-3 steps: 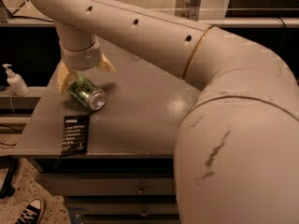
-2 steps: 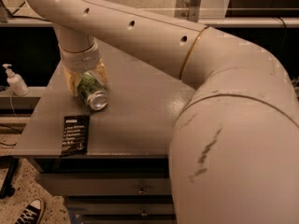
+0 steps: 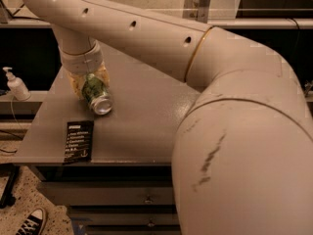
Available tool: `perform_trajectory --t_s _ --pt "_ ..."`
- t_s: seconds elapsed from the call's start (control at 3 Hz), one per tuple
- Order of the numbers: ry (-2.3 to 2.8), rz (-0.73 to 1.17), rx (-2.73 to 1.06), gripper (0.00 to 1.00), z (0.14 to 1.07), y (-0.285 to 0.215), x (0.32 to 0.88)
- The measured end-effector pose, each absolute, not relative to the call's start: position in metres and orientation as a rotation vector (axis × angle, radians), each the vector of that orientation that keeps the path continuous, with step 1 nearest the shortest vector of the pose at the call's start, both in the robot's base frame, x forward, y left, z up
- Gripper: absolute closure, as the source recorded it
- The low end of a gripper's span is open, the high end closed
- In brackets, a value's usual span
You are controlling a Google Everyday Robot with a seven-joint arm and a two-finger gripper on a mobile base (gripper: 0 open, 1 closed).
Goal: Pick green can
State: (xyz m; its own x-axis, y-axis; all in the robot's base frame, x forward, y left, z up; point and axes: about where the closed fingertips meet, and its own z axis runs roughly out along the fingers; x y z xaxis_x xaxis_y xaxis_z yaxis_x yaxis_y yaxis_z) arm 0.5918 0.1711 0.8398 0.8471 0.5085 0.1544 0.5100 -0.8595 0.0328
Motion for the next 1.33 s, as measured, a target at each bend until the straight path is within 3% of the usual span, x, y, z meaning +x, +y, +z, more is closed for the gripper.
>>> perform_trajectory --t_s 0.33,1.33 --pt "-0.805 -0.256 -3.012 1.0 0.847 0.174 0.59" --pt "-0.497 -0.495 -2.756 1.0 0.958 0.153 0.553"
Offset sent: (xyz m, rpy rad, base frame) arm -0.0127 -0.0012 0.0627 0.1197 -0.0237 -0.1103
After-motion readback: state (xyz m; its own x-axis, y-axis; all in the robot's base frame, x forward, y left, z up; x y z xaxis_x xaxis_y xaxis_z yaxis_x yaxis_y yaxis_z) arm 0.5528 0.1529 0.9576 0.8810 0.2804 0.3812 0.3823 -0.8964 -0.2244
